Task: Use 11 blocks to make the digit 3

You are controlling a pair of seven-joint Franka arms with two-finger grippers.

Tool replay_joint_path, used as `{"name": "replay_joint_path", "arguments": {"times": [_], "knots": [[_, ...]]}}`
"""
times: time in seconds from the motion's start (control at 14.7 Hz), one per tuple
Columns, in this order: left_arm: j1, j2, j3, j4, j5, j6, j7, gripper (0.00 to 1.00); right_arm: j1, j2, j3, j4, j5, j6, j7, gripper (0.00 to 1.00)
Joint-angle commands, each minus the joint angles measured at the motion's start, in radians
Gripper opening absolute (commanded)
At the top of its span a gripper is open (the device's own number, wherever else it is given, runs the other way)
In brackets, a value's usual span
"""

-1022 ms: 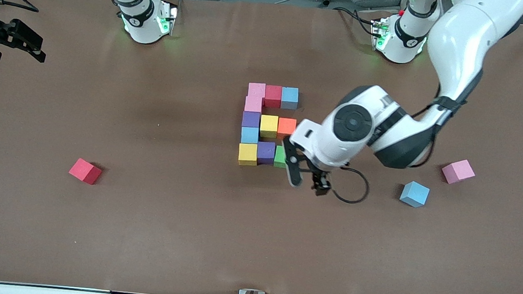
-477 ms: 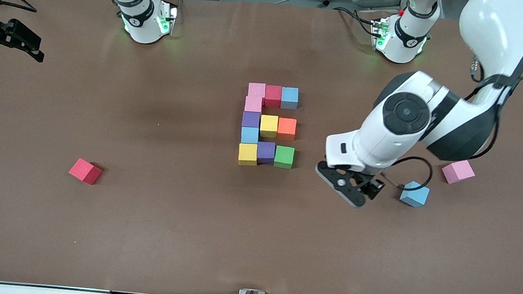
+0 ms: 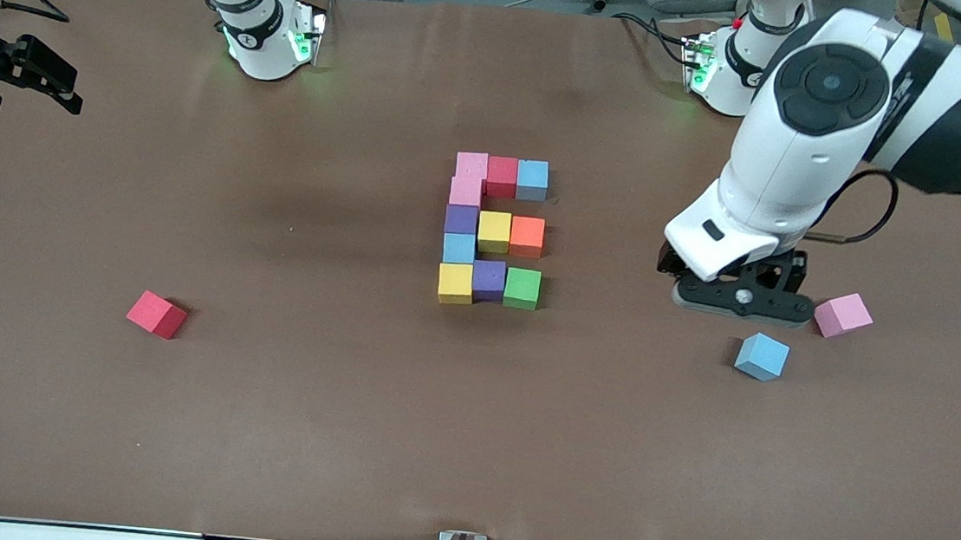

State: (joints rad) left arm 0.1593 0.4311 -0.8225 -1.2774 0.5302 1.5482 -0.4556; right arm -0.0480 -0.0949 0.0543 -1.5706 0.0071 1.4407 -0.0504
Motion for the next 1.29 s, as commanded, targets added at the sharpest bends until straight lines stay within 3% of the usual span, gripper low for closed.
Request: {"name": "replay_joint_path", "arguments": {"times": [0.0, 0.14, 0.27, 0.41, 0.82, 1.23], "knots": [[-0.108, -0.105, 0.209, -0.028, -0.019, -0.045, 0.001, 1.00, -0.016, -0.008, 0.012, -0.011, -0.002, 0.000, -0.016, 1.00], [-0.187, -0.164, 0.343, -0.030, -0.068, -0.053, 0.058, 1.00, -0.016, -0.006, 0.012, -0.011, -0.004, 0.000, -0.017, 1.00], [-0.233, -0.225, 0.509, -0.034, -0.249, -0.053, 0.124, 1.00, -0.016, -0.008, 0.012, -0.011, -0.004, 0.000, -0.017, 1.00], [-0.262, -0.288, 0.616, -0.077, -0.331, -0.054, 0.202, 1.00, -0.013, -0.008, 0.013, -0.011, -0.004, 0.001, -0.017, 1.00], [-0.280, -0.425, 0.775, -0.210, -0.447, -0.046, 0.347, 1.00, -0.001, -0.008, 0.016, -0.009, -0.004, -0.002, -0.017, 1.00], [-0.305, -0.477, 0.798, -0.278, -0.449, -0.036, 0.350, 1.00, -0.003, -0.008, 0.016, -0.012, -0.004, -0.002, -0.017, 1.00]]}}
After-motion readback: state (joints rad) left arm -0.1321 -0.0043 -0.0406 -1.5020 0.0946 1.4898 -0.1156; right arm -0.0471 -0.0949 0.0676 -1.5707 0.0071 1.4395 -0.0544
